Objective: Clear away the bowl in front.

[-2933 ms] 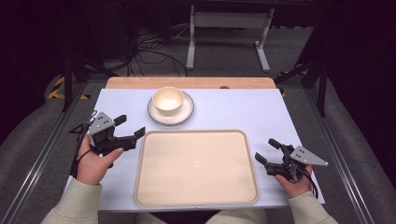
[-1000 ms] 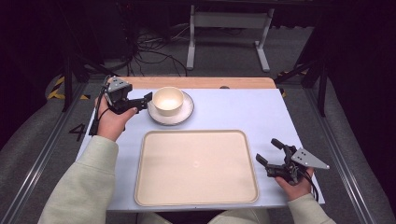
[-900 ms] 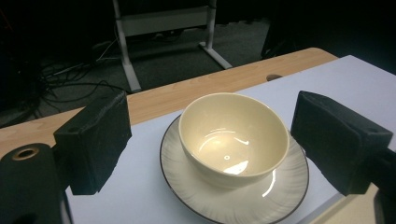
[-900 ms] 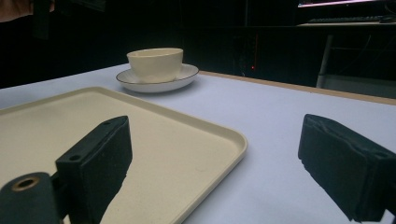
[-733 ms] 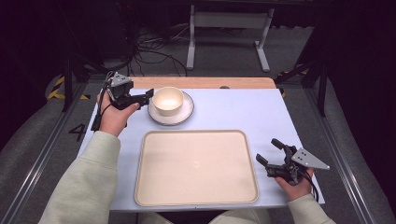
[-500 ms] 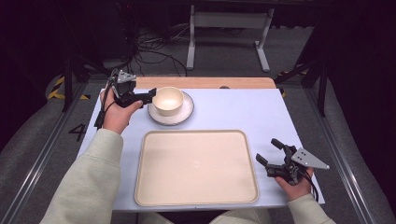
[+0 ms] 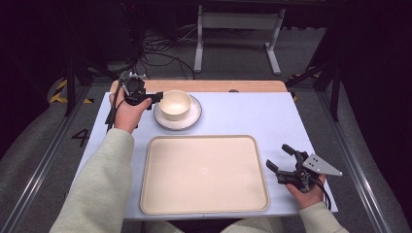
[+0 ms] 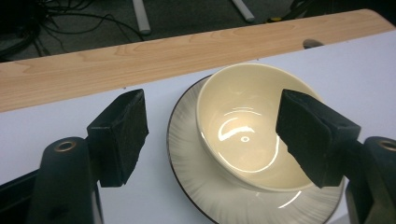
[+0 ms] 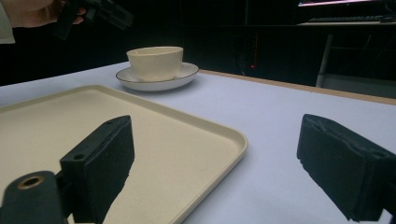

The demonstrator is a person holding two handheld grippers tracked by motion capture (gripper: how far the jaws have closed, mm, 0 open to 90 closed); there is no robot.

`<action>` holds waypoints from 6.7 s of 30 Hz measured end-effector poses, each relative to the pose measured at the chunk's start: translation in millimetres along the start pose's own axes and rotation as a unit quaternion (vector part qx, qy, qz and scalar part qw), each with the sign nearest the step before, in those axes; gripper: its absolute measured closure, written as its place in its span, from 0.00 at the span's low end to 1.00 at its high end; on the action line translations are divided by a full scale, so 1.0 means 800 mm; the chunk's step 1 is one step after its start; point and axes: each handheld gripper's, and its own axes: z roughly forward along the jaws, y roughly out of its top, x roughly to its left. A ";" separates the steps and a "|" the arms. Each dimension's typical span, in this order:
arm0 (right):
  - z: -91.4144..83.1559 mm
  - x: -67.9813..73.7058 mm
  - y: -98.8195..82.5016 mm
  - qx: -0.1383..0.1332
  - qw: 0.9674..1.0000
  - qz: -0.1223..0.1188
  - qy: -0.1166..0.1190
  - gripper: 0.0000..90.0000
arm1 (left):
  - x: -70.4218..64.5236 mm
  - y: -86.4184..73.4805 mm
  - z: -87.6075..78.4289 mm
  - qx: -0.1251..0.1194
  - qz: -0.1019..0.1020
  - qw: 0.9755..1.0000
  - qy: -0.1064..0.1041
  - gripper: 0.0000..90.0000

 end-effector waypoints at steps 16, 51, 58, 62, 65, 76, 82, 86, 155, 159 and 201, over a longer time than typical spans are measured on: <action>0.000 0.001 0.000 -0.001 1.000 -0.002 -0.002 0.14 | 0.008 -0.008 0.045 0.047 -0.032 0.998 -0.002 0.36; -0.002 0.001 -0.001 -0.006 1.000 -0.001 -0.006 0.15 | -0.002 -0.026 0.094 0.117 -0.092 0.989 0.012 0.68; -0.002 0.001 -0.001 -0.007 1.000 -0.002 -0.007 0.15 | -0.008 -0.026 0.095 0.110 -0.101 0.989 0.018 0.84; -0.002 0.001 -0.001 -0.006 1.000 -0.004 -0.007 0.15 | -0.006 -0.025 0.096 0.108 -0.113 0.988 0.012 0.91; -0.002 0.002 -0.001 -0.008 1.000 -0.003 -0.007 0.15 | -0.010 -0.024 0.097 0.103 -0.114 0.988 0.018 0.92; -0.002 0.002 -0.001 -0.008 1.000 -0.003 -0.007 0.15 | -0.012 -0.020 0.090 0.085 -0.114 0.990 0.010 0.91; -0.002 0.002 -0.001 -0.008 1.000 -0.004 -0.007 0.15 | -0.018 -0.010 0.079 0.085 -0.096 0.992 0.006 0.91; -0.002 0.002 -0.001 -0.008 1.000 -0.004 -0.008 0.15 | -0.024 0.001 0.066 0.079 -0.082 0.994 0.003 0.91; -0.002 0.001 -0.001 -0.007 1.000 0.000 -0.008 0.15 | -0.070 0.033 -0.084 0.118 0.088 0.978 -0.150 0.91; -0.002 0.001 -0.001 -0.007 1.000 0.000 -0.008 0.15 | -0.079 0.031 -0.087 0.127 0.103 0.973 -0.161 0.91; -0.002 0.001 -0.001 -0.007 1.000 -0.001 -0.004 0.15 | -0.162 -0.002 -0.081 0.182 0.206 0.933 -0.232 0.91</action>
